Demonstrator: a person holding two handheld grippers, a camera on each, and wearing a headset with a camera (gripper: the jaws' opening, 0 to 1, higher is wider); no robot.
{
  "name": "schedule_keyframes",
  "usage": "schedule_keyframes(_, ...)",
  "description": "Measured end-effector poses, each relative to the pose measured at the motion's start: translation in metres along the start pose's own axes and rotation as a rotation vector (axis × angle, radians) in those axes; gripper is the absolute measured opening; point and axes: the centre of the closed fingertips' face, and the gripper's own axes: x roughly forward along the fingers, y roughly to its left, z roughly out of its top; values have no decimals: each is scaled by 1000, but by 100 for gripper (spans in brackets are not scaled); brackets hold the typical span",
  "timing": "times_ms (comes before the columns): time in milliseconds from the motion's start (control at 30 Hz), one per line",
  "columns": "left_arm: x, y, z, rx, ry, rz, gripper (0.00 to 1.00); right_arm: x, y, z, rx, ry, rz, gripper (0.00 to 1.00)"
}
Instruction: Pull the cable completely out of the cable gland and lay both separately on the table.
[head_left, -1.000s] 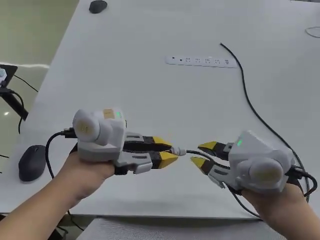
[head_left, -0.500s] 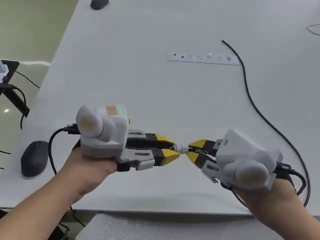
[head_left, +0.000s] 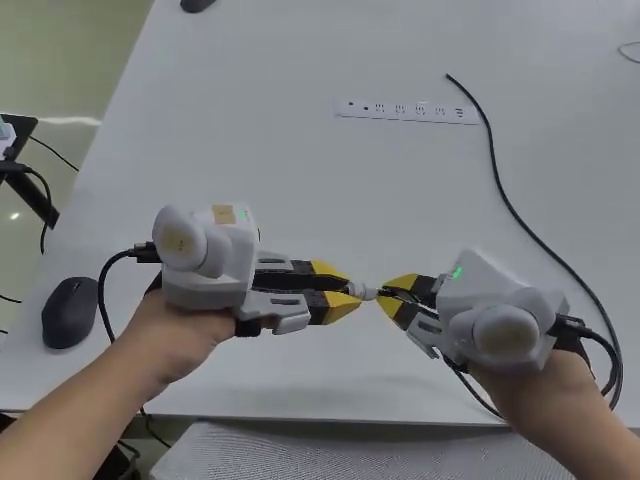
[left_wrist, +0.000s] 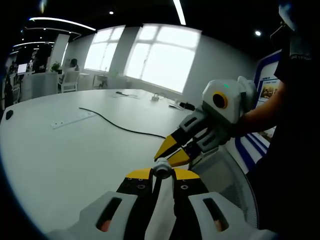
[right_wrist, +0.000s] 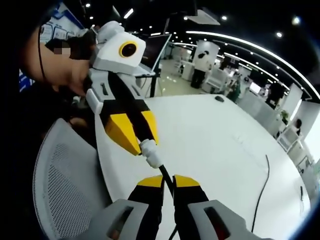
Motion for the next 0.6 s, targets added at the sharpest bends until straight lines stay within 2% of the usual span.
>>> schedule_keyframes(233,1,2,5,-9,-10,6,15,-2,-15,-14,126,4,-26,1)
schedule_keyframes(467,4,3,7,0,-14,11,15,-5,-30,-37,350,16,-60,1)
schedule_keyframes(600,5,3,8,3,-14,12,15,-8,-37,-53,435,28,-84,1)
